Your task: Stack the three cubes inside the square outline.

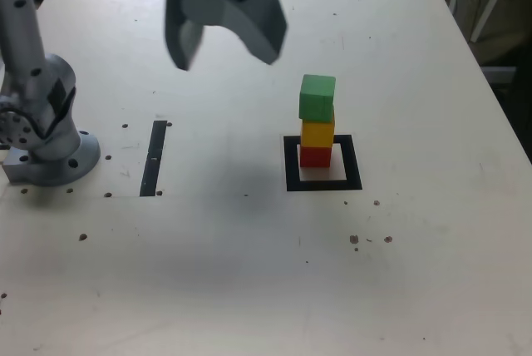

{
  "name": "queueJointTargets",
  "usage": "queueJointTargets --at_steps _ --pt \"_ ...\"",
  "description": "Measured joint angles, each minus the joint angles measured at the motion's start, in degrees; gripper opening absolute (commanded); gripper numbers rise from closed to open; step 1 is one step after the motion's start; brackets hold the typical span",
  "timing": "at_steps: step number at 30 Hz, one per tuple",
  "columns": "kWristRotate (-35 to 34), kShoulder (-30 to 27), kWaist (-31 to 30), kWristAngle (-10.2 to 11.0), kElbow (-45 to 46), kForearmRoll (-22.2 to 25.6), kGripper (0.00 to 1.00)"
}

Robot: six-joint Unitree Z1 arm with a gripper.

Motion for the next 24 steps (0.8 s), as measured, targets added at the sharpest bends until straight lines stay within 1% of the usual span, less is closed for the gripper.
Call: queueJointTargets --at_steps 4,6,8,12,15,19,24 --pt "-2.1 -6.0 0.0 0.5 7.9 -0.5 1.00" --pt "-3.1 -8.9 -0.2 0.5 11.7 -1.9 1.00" --pt "-3.8 -10.4 -0.5 0.2 15.0 -3.5 1.00" --pt "-4.8 -10.6 -0.8 -0.7 21.2 -9.2 1.00" --pt "-5.1 -10.5 -0.8 -1.1 23.0 -11.6 1.00" --pt "-5.9 -8.8 -0.8 -2.5 28.5 -16.8 1.00" --pt "-6.8 -8.5 -0.7 -3.8 32.5 -20.5 1.00"
